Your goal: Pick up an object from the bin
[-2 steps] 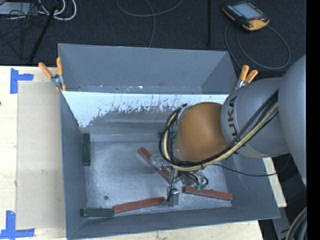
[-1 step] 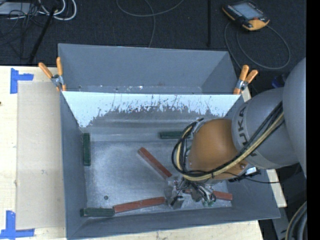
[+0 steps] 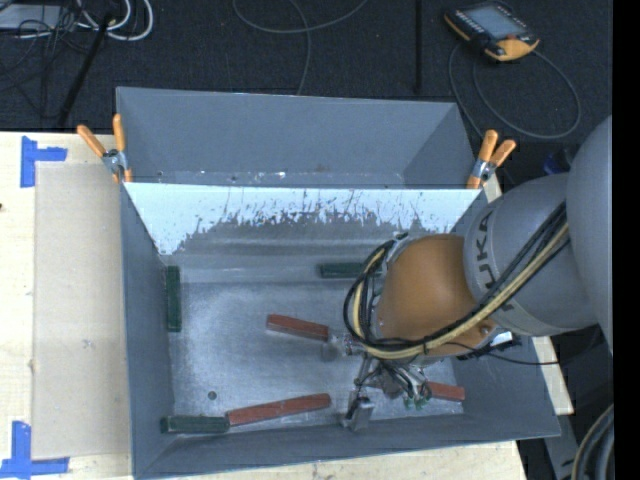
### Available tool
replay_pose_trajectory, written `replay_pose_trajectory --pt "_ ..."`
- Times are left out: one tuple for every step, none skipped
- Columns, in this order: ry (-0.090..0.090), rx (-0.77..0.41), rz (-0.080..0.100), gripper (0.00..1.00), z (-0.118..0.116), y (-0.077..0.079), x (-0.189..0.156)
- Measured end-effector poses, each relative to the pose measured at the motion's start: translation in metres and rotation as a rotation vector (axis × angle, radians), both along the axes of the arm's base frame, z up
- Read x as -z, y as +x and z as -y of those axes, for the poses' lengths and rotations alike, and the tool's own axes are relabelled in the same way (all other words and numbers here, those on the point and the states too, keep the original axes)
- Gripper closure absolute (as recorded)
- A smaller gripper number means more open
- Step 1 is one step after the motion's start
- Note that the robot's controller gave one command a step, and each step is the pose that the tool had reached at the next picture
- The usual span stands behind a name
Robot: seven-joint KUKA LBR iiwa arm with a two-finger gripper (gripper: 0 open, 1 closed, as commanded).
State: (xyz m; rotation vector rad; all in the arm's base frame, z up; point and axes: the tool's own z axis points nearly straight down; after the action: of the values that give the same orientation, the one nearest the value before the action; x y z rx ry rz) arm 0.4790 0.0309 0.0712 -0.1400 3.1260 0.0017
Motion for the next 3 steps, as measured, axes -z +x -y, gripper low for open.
replay_pose_trajectory --pt "0.000 0.001 0.000 0.00 0.000 0.000 0.000" --pt "-0.003 0.015 -0.013 0.00 -0.043 0.010 -0.008" --pt "0.001 0.038 -0.013 0.00 -0.074 0.012 -0.034"
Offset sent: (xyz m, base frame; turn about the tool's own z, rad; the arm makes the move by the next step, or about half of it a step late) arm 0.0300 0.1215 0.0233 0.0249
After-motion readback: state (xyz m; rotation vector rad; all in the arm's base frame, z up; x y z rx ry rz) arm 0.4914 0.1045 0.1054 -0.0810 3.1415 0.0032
